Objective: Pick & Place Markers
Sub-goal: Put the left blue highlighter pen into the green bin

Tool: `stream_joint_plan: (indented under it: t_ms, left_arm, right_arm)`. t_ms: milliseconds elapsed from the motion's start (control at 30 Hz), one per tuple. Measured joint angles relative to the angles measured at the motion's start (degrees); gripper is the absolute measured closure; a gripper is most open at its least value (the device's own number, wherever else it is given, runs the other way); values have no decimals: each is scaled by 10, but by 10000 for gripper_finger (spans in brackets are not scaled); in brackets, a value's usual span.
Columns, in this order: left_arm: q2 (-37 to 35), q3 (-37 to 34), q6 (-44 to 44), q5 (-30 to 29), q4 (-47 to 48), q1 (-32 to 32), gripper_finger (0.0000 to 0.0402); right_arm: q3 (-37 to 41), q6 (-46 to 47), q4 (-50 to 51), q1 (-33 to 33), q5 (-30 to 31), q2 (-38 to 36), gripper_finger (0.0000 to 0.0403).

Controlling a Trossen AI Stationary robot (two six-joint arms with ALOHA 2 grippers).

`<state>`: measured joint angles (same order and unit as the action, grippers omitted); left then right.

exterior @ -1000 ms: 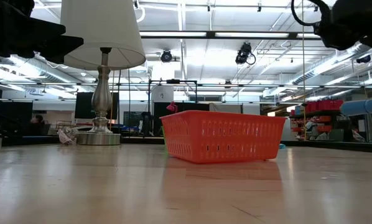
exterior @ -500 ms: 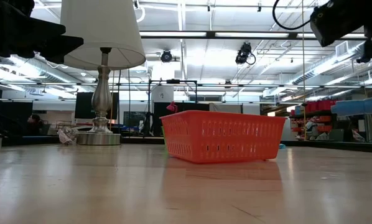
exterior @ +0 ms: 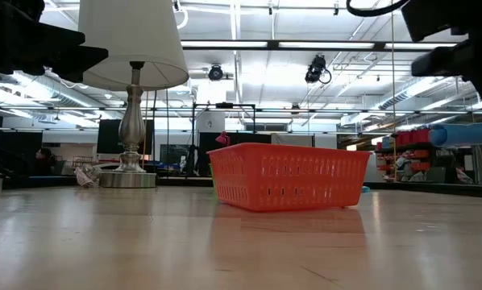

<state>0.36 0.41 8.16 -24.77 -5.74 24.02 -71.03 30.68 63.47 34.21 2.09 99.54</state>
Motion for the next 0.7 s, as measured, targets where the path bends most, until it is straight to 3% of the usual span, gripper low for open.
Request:
stream_joint_plan:
  t_ms: [333,700]
  left_arm:
    - [0,0,0,0,0,0,129]
    - [0,0,0,0,0,0,129]
  right_arm:
    - [-86,-132,57,-71,63,0,332]
    - [-105,-288,56,-188,67,0,332]
